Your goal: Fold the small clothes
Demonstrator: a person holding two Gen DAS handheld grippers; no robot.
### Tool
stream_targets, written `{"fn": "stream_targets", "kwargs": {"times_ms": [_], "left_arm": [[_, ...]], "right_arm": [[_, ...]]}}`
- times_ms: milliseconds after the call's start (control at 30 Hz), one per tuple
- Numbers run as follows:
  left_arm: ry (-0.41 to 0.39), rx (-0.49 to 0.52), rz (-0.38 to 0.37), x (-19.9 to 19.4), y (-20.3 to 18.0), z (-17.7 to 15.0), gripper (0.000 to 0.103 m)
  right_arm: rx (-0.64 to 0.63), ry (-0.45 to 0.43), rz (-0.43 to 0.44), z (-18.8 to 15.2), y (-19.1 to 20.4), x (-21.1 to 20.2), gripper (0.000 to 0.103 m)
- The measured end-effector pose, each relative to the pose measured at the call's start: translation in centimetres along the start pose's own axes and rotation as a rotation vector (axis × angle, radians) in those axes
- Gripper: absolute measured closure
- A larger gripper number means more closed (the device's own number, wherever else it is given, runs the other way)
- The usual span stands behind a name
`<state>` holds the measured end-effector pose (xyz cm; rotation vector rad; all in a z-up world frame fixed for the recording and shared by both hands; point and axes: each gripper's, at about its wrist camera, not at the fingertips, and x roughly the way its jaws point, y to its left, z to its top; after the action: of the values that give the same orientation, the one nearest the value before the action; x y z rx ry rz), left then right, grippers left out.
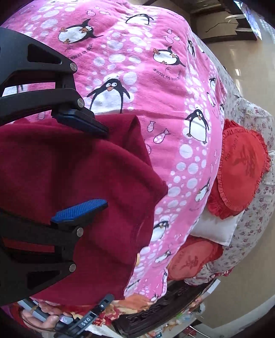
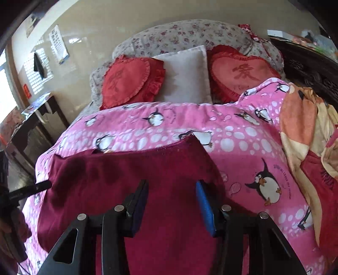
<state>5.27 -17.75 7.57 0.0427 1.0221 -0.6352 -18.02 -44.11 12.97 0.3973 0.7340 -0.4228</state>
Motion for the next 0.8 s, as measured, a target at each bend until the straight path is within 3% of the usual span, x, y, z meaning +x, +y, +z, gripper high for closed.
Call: {"fn": "stream_targets", "kwargs": {"times_ms": [133, 200, 400, 600, 767, 800], "left_arm": [[0.015, -0.063, 0.004, 1.6, 0.7, 0.9, 0.039], [0.012, -0.035, 0.029, 1.4, 0.2, 0.9, 0.039], [0.014, 0.007, -0.007, -1.4, 0.7, -0.9, 0.039], [0.006, 0.004, -0.034, -4.6, 1.9, -4.5, 0.039], [0.051, 0.017, -0.043, -5.3, 1.9, -8.2, 0.039], [0.064, 0.026, -0.033, -5.1, 1.9, -8.8, 0.039]], "right_arm": [[0.016, 0.039, -0.035, 1.3, -1.2, 4.0, 0.058], [0.001, 0.056, -0.030, 1.7, -1.1, 5.2, 0.058], [-0.003, 0.026, 0.026, 1.2, -1.5, -0.2, 0.057], [-0.026, 0.039, 0.042, -5.0, -2.1, -7.6, 0.054], [-0.004, 0.143, 0.058, -11.1, -2.3, -8.0, 0.054], [-0.001, 0.161, 0.059, -11.9, -2.2, -7.6, 0.059]]}}
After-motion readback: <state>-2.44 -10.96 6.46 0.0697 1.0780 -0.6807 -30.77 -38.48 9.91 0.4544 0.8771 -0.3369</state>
